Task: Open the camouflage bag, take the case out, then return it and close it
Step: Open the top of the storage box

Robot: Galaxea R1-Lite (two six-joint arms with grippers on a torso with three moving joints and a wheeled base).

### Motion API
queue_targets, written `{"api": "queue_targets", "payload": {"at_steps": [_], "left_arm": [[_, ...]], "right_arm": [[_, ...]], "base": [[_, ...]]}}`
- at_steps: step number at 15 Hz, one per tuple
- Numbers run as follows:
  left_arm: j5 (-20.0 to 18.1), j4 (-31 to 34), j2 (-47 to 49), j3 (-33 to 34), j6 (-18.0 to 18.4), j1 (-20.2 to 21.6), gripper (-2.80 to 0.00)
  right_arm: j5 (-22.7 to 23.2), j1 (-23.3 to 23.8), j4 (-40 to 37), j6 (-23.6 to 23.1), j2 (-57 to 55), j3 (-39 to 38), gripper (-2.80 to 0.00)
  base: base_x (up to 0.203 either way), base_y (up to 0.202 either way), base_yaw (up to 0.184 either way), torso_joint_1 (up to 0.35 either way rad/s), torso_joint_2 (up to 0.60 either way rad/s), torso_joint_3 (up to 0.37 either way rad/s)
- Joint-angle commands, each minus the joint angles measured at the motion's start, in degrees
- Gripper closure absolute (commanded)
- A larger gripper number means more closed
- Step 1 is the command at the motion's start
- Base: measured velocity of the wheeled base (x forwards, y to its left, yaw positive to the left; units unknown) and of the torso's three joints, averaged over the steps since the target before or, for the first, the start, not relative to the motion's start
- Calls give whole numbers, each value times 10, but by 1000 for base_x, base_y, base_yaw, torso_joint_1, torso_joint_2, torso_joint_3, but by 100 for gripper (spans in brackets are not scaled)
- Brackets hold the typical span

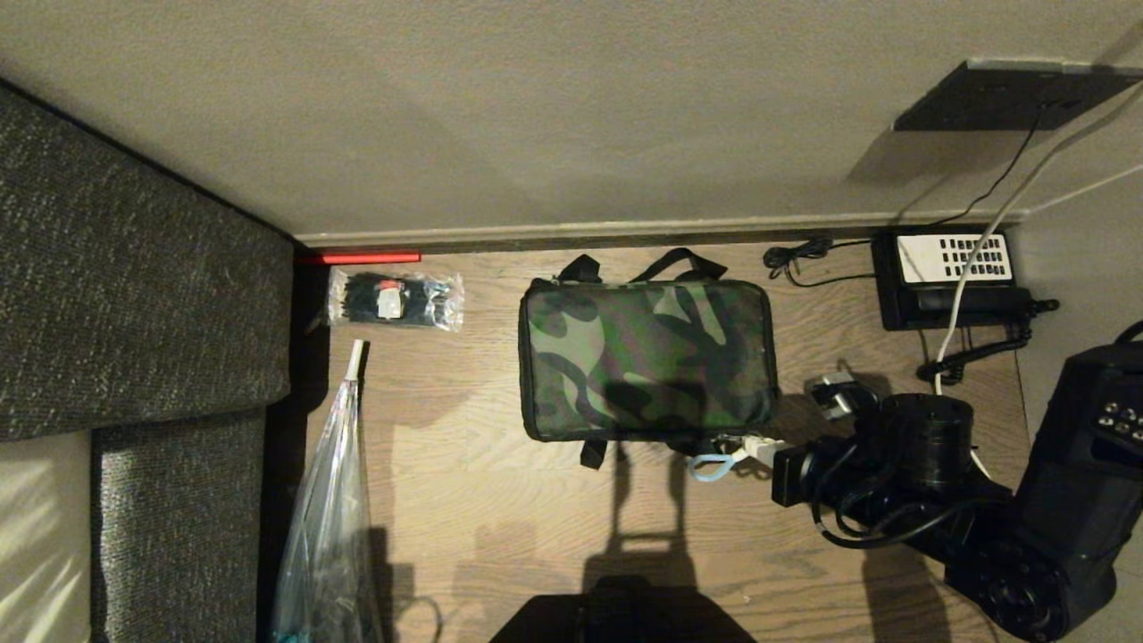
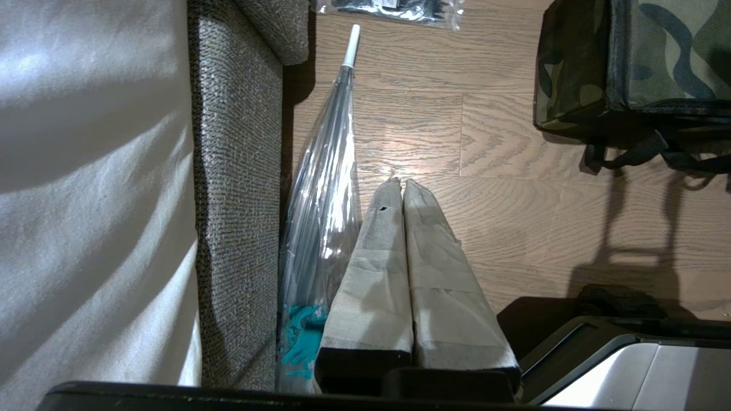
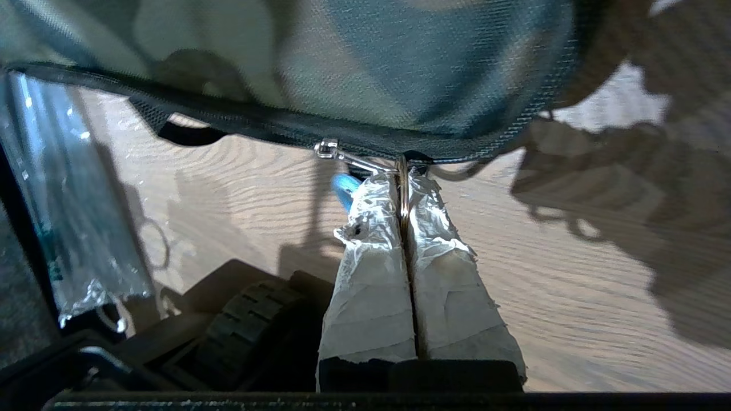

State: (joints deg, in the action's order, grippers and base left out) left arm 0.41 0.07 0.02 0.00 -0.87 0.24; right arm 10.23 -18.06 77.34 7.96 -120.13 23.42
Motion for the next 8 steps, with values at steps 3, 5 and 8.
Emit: {"api": "queue_targets", "payload": {"at_steps": [3,5,8], "left_arm": [[0,0,-1,2,0,0,0],[0,0,-1,2,0,0,0],[0,0,-1,2,0,0,0]], "right_arm": [[1,29,0,0,0,3,0],[7,45,-1,0,1,7,0],[28,66,-9,0,9,8,0]], "base": [[0,0,0,0,0,0],[0,0,0,0,0,0],[0,0,0,0,0,0]]}}
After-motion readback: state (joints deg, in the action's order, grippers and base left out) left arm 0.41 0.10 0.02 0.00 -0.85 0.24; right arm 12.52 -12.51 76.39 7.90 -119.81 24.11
